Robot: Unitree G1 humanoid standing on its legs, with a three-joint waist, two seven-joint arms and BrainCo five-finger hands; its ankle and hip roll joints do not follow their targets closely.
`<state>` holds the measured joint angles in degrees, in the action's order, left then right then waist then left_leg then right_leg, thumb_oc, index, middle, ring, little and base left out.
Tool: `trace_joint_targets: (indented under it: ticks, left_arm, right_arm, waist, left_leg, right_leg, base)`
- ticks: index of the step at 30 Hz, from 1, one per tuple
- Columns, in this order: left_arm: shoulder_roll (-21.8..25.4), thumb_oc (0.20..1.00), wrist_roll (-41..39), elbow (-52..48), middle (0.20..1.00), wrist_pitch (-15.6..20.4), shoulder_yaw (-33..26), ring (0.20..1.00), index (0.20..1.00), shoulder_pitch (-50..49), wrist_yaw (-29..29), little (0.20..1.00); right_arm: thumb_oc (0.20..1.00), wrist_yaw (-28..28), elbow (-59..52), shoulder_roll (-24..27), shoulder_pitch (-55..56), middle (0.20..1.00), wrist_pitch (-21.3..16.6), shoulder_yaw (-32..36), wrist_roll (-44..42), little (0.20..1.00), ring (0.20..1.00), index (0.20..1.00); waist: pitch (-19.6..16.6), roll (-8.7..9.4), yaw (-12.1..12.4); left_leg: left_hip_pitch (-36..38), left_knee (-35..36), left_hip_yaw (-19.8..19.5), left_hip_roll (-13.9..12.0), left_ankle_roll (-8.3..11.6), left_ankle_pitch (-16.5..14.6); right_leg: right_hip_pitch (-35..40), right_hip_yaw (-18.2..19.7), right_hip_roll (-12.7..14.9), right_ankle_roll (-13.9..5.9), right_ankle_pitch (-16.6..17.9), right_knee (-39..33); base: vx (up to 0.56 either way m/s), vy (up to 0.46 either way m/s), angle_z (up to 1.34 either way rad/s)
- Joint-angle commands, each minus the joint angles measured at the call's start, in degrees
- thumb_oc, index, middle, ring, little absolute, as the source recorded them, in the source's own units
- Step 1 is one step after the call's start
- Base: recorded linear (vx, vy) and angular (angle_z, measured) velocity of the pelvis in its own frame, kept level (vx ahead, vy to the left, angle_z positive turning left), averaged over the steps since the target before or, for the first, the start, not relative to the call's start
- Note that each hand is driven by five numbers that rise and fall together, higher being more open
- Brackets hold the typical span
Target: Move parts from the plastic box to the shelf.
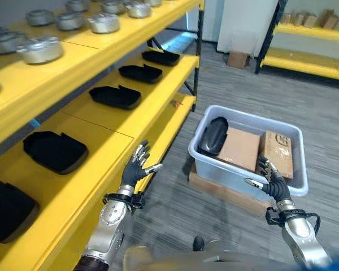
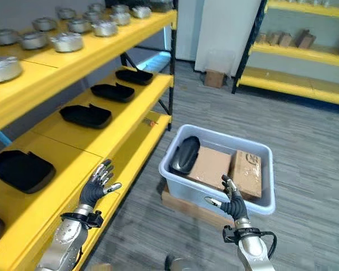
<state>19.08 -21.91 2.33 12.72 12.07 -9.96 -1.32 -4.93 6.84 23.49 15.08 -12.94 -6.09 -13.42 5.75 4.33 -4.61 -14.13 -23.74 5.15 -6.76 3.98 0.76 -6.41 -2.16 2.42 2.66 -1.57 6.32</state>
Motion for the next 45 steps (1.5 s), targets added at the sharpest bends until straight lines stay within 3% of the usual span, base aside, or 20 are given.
trace_joint_targets:
  ticks: [1,2,5,6,11,16,23,30,31,33,34,35,36,39,43,45]
  left_arm:
    - [0.6,1.0,-0.4,-2.3,1.0,3.5,-0.9,1.0,1.0,2.2,0.1,1.0]
    - [0.4,1.0,0.1,-1.8,1.0,3.8,-0.5,1.0,1.0,2.9,-0.4,1.0]
    - [0.4,1.0,0.1,-2.0,1.0,4.2,-0.5,1.0,1.0,2.7,-0.3,1.0]
    - [0.3,1.0,0.1,-2.4,1.0,4.6,-0.4,1.0,1.0,2.9,-0.2,1.0]
    - [0.6,1.0,-0.2,-2.8,1.0,4.7,-1.2,1.0,1.0,2.5,-0.6,1.0]
    - [1.5,1.0,-0.3,-2.5,1.0,4.5,-1.8,1.0,1.0,3.1,-2.2,1.0]
    - [1.9,1.0,0.1,-2.8,1.0,4.0,-1.7,1.0,1.0,3.7,-3.0,1.0]
    - [3.0,1.0,0.2,-3.3,1.0,3.5,-1.9,1.0,1.0,3.9,-2.6,1.0]
    - [3.7,1.0,0.5,-3.7,1.0,3.6,-1.9,1.0,1.0,3.6,-2.7,1.0]
    - [3.9,1.0,0.6,-3.7,1.0,3.5,-1.9,1.0,1.0,3.6,-2.8,1.0]
    - [3.9,1.0,0.9,-3.8,1.0,3.3,-2.3,1.0,1.0,3.4,-2.7,1.0]
    - [3.9,1.0,0.9,-3.8,1.0,3.3,-2.3,1.0,1.0,3.3,-2.7,1.0]
    - [3.6,1.0,0.7,-3.4,1.0,3.4,-2.3,1.0,1.0,3.0,-2.5,1.0]
    - [3.3,1.0,0.1,-3.9,1.0,3.4,-2.7,1.0,1.0,2.5,-2.5,1.0]
    - [2.3,1.0,0.1,-3.1,1.0,3.7,-1.6,1.0,1.0,2.1,-1.6,1.0]
    - [2.1,1.0,-0.7,-3.6,1.0,3.8,-1.5,1.0,1.0,2.0,-0.9,1.0]
  right_arm:
    - [1.0,0.0,-3.4,1.2,-2.6,1.0,-4.1,0.4,0.0,1.0,1.0,1.0]
    - [1.0,0.0,-2.7,1.3,-3.2,1.0,-4.4,-0.1,0.6,1.0,1.0,1.0]
    - [1.0,0.5,-2.0,1.2,-3.9,1.0,-4.2,-0.7,0.7,1.0,1.0,1.0]
    - [1.0,1.1,-1.6,0.7,-3.6,1.0,-4.0,-0.9,1.1,1.0,1.0,1.0]
    - [1.0,1.6,-1.2,0.0,-4.2,1.0,-3.4,-1.7,0.5,1.0,1.0,1.0]
    - [1.0,2.5,0.0,-1.0,-6.2,1.0,-1.8,-3.9,1.0,1.0,1.0,1.0]
    - [1.0,3.0,0.1,-1.8,-7.1,1.0,-1.1,-5.1,1.3,1.0,1.0,1.0]
    - [1.0,3.6,0.3,-2.5,-7.5,1.0,-1.0,-6.1,0.7,1.0,1.0,1.0]
    - [1.0,3.8,-0.1,-2.3,-7.6,1.0,-1.1,-6.5,0.6,1.0,1.0,1.0]
    - [1.0,3.9,-0.2,-2.3,-7.8,1.0,-1.1,-6.8,0.6,1.0,1.0,1.0]
    - [1.0,3.8,-0.2,-2.9,-7.8,1.0,-0.9,-7.2,0.8,1.0,1.0,1.0]
    - [1.0,3.8,-0.2,-2.9,-7.8,1.0,-0.9,-7.2,0.8,1.0,1.0,1.0]
    - [1.0,3.7,0.0,-2.9,-7.9,1.0,-1.2,-7.3,0.5,1.0,1.0,1.0]
    - [1.0,3.7,-0.7,-2.4,-7.9,1.0,-1.1,-7.2,0.5,1.0,1.0,1.0]
    - [1.0,3.7,-1.0,-1.9,-6.5,1.0,-1.4,-7.0,0.3,1.0,1.0,1.0]
    - [1.0,3.8,-1.4,-1.3,-6.3,1.0,-1.6,-6.3,-0.1,1.0,1.0,1.0]
  waist:
    - [2.3,-3.08,2.2]
    - [3.2,-3.77,3.3]
    - [3.2,-4.44,3.3]
    - [2.3,-5.03,2.8]
    - [1.2,-4.14,2.8]
    - [-1.1,-2.97,2.9]
    - [-2.4,-2.44,2.9]
    - [-0.6,-2.44,2.6]
    - [1.3,-3.13,1.9]
    - [2.1,-3.51,1.7]
    - [2.3,-3.73,2.0]
    - [2.3,-3.75,1.9]
    - [2.5,-3.88,1.6]
    - [3.0,-3.48,1.2]
    - [1.7,-2.72,0.1]
    - [0.9,-2.93,0.4]
  left_leg:
    - [-1.9,17.3,-1.6,2.4,-0.64,9.6]
    - [-3.7,23.2,-6.4,6.2,-0.06,12.3]
    - [-1.9,25.6,-8.2,6.6,-0.02,12.8]
    - [1.0,27.1,-5.5,5.5,0.32,13.0]
    - [4.0,26.5,-2.6,5.7,-1.39,10.1]
    - [7.0,28.0,1.5,7.5,-4.19,6.2]
    - [8.6,28.7,2.4,8.9,-5.57,3.7]
    - [11.7,28.7,1.6,9.4,-7.11,1.6]
    - [12.9,28.7,1.5,8.8,-7.6,1.4]
    - [13.3,28.7,1.5,8.6,-7.7,1.3]
    - [14.4,28.7,2.5,8.8,-7.67,0.3]
    - [14.5,28.7,2.4,8.8,-7.65,0.3]
    - [15.1,28.7,2.4,8.9,-7.43,-0.1]
    - [16.0,28.7,2.7,9.1,-6.79,-0.7]
    - [16.0,28.7,1.7,9.4,-6.02,-1.4]
    - [15.8,28.7,1.9,8.9,-5.53,-1.6]
  right_leg:
    - [9.3,-1.1,-2.4,-5.07,2.1,-9.4]
    - [10.2,-0.1,-3.7,-5.12,1.7,-9.7]
    - [11.2,1.7,-4.4,-5.13,0.5,-9.4]
    - [12.1,2.2,-3.7,-5.0,-1.0,-9.5]
    - [13.3,4.2,-1.4,-5.87,-2.2,-8.8]
    - [12.2,6.3,2.0,-9.11,-1.7,-7.8]
    - [10.6,6.8,3.6,-11.25,-0.6,-5.9]
    - [2.5,7.3,1.6,-12.93,3.8,11.0]
    - [-1.4,5.8,0.5,-12.95,6.3,17.9]
    - [-3.7,4.5,0.2,-12.3,5.6,20.9]
    - [-4.9,0.0,1.9,-11.09,4.2,18.5]
    - [-4.8,-0.1,1.9,-11.07,4.2,18.4]
    - [-6.6,-0.6,0.2,-10.08,2.5,13.0]
    - [-7.6,-2.7,0.5,-10.53,6.1,1.8]
    - [-4.6,2.2,-1.2,-10.0,6.8,-3.3]
    - [-3.4,0.7,-1.0,-9.65,6.9,-4.7]
  base:
    - [0.2,0.084,-0.52]
    - [0.15,0.05,-0.67]
    - [0.19,0.117,-0.57]
    - [0.23,0.196,-1.21]
    - [0.2,0.183,-0.74]
    - [0.22,0.206,-0.48]
    - [0.1,0.116,-0.08]
    - [0.02,0.073,-0.17]
    - [-0.03,0.052,0.05]
    - [0.01,0.077,0.07]
    - [0.06,0.074,-0.07]
    - [0.12,0.035,-0.24]
    - [0.09,-0.03,-0.28]
    - [0.1,-0.062,-0.26]
    - [0.1,-0.106,0.09]
    - [0.09,-0.129,0.29]
